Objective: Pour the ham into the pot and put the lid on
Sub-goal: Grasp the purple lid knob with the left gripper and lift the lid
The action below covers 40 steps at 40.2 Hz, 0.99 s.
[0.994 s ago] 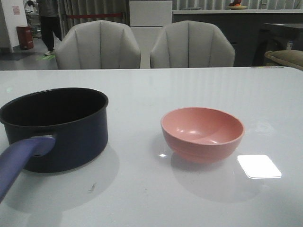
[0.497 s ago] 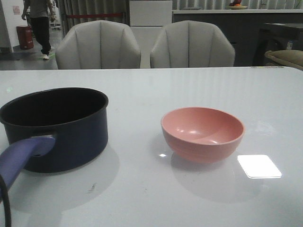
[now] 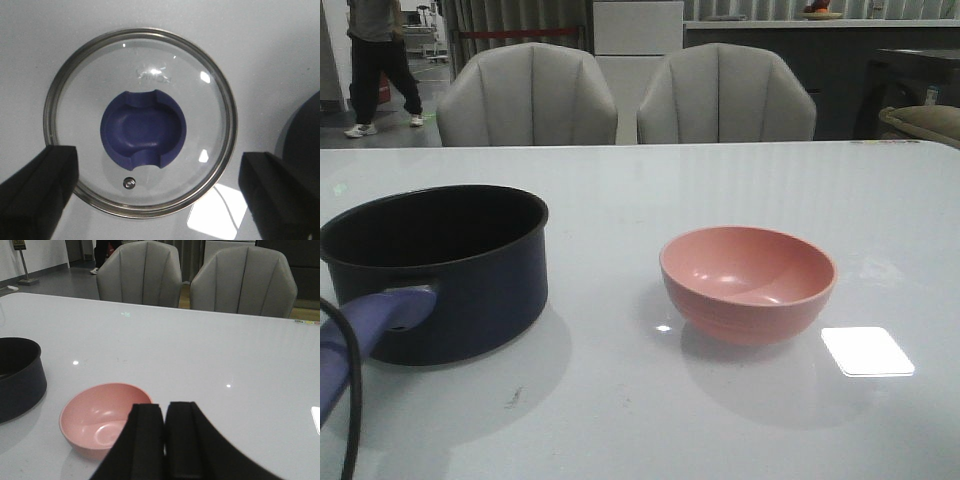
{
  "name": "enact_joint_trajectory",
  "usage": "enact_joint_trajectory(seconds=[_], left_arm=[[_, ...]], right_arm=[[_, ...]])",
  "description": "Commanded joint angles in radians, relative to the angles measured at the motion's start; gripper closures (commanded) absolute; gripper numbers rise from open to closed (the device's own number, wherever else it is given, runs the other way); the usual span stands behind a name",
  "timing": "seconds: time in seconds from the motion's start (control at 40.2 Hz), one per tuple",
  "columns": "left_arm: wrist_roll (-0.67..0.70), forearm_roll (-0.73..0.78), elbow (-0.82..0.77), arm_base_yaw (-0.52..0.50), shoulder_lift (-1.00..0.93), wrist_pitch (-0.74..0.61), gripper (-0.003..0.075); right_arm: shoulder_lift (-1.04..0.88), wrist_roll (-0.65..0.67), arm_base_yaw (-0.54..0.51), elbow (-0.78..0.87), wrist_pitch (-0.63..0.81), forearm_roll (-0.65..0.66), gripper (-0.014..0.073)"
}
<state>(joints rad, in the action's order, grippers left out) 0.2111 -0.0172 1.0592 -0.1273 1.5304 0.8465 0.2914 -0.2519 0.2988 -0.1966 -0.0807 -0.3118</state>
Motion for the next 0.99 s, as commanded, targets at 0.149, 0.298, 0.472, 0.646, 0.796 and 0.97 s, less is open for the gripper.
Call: enact_joint_trajectory(seconds=[0.149, 0.298, 0.472, 0.646, 0.796, 0.97], left_arm=[[-0.016, -0.002, 0.152, -0.003, 0.128, 0.07, 0.0029], [-0.016, 0.03, 0.194, -0.005, 0.182, 0.099, 0.0029], [-0.019, 0.017, 0.202, -0.053, 0.203, 0.104, 0.0029], [-0.119, -0.01, 0.202, -0.066, 0.205, 0.096, 0.0029], [-0.127, -0.015, 0.202, -0.066, 0.217, 0.098, 0.0029], [-0.171, -0.042, 0.202, -0.066, 0.266, 0.126, 0.0029]], right_arm=[[0.003, -0.005, 0.0, -0.029, 0.081, -0.006, 0.0444], [0.003, -0.005, 0.0, -0.029, 0.081, -0.006, 0.0444], [0.003, -0.005, 0.0, -0.029, 0.081, -0.006, 0.0444], [0.003, -0.005, 0.0, -0.029, 0.081, -0.006, 0.0444], [0.003, -0.005, 0.0, -0.029, 0.081, -0.006, 0.0444], [0.003, -0.005, 0.0, -0.029, 0.081, -0.006, 0.0444]])
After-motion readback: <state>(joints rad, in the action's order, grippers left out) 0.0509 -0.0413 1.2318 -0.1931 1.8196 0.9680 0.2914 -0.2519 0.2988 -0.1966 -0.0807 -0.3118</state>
